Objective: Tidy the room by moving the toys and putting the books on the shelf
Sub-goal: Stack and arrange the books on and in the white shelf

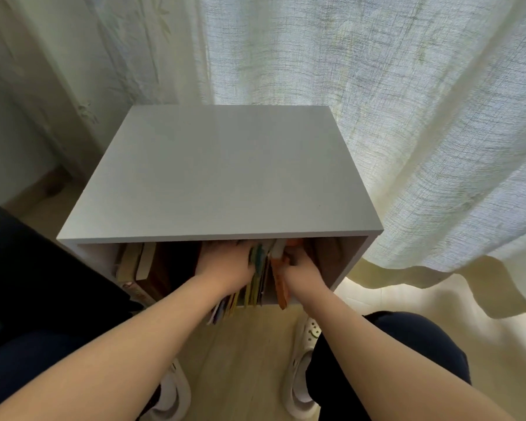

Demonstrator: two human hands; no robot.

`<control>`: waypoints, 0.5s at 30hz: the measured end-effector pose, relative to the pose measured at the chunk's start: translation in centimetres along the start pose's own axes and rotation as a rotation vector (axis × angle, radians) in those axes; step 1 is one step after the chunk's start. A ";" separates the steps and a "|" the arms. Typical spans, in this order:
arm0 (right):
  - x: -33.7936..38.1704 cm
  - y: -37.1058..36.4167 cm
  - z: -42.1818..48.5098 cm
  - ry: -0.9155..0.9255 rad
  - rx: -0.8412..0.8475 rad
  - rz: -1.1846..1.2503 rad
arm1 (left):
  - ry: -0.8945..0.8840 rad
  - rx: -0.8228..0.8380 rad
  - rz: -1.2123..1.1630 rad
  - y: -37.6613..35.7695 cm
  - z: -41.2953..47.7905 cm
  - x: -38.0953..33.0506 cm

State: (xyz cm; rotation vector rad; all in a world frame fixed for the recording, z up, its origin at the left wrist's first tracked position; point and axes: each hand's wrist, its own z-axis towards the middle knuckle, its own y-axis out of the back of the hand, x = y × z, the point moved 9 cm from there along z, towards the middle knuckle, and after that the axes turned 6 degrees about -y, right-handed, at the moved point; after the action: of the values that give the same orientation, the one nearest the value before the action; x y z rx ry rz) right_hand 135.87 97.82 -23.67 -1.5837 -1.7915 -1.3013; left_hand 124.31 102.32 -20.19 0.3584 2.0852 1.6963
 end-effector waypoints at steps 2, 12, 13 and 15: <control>1.0 -1.9 0.0 0.030 0.038 -0.065 | 0.085 0.029 0.044 0.3 0.0 2.1; 1.5 -8.8 1.7 0.038 0.192 -0.217 | 0.308 0.078 0.202 1.3 -2.9 9.6; 1.5 -9.6 1.8 0.047 0.222 -0.257 | 0.330 0.047 0.249 1.7 -3.4 10.3; 1.7 -10.6 2.1 0.069 0.250 -0.308 | 0.355 0.010 0.321 2.1 -3.8 11.0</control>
State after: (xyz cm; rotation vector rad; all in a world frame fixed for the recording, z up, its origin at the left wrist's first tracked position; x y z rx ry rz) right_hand 126.15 101.37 -27.21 -1.1511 -2.1206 -1.1847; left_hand 112.71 104.48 -19.34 0.4421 2.3907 2.0611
